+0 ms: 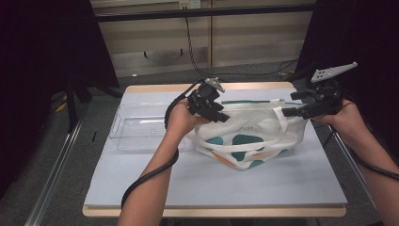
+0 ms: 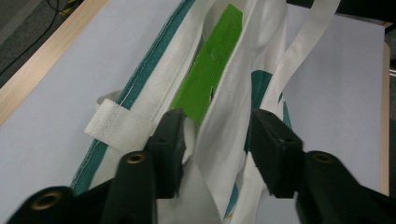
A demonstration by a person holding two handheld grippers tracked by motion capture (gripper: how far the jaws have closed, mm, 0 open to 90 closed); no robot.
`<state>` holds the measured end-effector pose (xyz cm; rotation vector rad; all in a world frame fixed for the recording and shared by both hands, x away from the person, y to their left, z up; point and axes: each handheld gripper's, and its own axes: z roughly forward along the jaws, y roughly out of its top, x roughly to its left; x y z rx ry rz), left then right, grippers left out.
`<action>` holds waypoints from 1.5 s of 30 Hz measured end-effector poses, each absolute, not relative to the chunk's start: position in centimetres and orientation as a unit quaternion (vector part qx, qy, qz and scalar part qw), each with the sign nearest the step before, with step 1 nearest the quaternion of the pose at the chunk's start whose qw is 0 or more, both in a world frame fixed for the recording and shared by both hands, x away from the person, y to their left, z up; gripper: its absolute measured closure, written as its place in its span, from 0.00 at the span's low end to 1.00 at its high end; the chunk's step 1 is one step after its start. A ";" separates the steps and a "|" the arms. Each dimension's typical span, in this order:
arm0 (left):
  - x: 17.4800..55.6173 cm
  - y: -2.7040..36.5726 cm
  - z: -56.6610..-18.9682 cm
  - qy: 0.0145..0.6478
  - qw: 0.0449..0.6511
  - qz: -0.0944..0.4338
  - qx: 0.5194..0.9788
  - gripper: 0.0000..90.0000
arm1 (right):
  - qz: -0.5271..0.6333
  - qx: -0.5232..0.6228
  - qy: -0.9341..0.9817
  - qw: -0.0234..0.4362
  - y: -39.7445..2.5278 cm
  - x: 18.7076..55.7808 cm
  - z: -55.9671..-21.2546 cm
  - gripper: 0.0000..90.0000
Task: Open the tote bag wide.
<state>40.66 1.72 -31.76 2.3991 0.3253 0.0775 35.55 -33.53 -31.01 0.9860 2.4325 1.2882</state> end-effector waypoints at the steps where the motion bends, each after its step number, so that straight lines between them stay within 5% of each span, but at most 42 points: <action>1: 40.6 1.7 -31.8 0.124 0.354 0.027 0.927 0.68 | 0.438 0.336 0.827 0.108 -33.6 35.7 -31.0 0.15; 10: 39.7 1.6 -31.9 0.098 0.348 -0.002 0.932 0.94 | 0.432 0.356 0.821 0.113 -33.8 36.7 -31.4 0.17; 30: 38.3 2.0 -32.1 0.074 0.341 -0.017 0.937 0.98 | 0.421 0.370 0.820 0.117 -33.2 38.4 -32.5 0.24; 40: 37.6 2.4 -32.2 0.067 0.345 -0.020 0.936 0.98 | 0.406 0.382 0.824 0.104 -33.5 39.0 -33.9 0.52; 45: 37.1 2.5 -32.4 0.062 0.344 -0.022 0.937 0.98 | 0.391 0.391 0.826 0.106 -33.5 39.1 -34.2 0.76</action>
